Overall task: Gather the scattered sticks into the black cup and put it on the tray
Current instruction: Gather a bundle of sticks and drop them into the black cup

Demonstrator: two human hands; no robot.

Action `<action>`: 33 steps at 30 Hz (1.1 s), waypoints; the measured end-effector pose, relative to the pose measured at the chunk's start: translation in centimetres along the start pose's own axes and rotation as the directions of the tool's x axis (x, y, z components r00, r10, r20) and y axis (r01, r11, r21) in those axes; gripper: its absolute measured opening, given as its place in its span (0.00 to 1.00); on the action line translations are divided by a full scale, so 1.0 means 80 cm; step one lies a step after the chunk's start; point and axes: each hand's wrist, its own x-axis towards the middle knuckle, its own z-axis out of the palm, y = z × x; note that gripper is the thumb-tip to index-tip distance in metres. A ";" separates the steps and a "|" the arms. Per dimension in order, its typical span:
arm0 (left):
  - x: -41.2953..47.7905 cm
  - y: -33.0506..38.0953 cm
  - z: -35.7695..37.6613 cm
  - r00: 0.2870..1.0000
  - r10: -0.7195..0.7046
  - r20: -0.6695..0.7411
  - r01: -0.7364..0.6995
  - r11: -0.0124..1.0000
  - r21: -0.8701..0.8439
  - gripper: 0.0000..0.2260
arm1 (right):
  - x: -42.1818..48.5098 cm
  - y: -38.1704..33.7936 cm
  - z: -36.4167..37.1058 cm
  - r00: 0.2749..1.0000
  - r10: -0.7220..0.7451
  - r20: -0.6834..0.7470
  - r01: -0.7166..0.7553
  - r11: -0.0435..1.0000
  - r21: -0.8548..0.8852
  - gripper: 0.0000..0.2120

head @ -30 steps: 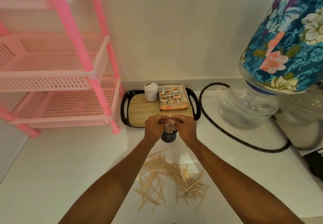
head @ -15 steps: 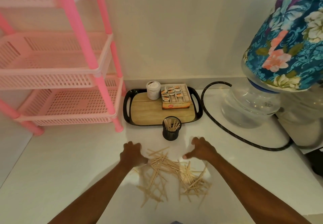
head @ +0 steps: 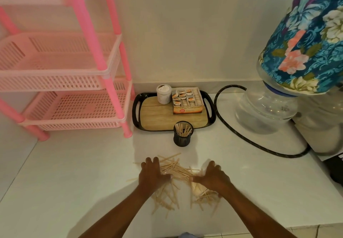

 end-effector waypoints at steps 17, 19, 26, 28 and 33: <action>-0.004 0.019 0.020 0.976 0.207 -0.068 -0.207 0.978 0.018 0.26 | -0.013 -0.042 0.030 0.921 -0.347 -0.177 0.308 0.927 -0.215 0.36; -0.006 0.018 0.019 0.981 0.161 -0.109 -0.152 0.985 0.083 0.30 | -0.014 -0.041 0.029 0.944 -0.258 -0.208 0.221 0.958 -0.184 0.41; -0.005 0.020 0.019 0.989 0.101 -0.109 -0.092 0.992 0.084 0.25 | -0.012 -0.040 0.030 0.958 -0.243 -0.153 0.210 0.956 -0.205 0.37; -0.004 0.020 0.020 0.985 0.135 -0.106 -0.127 0.989 0.080 0.20 | -0.013 -0.042 0.030 0.942 -0.305 -0.142 0.268 0.935 -0.232 0.29; -0.003 0.022 0.017 0.977 0.176 -0.118 -0.172 0.984 0.044 0.11 | -0.020 -0.051 0.027 0.919 -0.377 -0.112 0.319 0.881 -0.350 0.17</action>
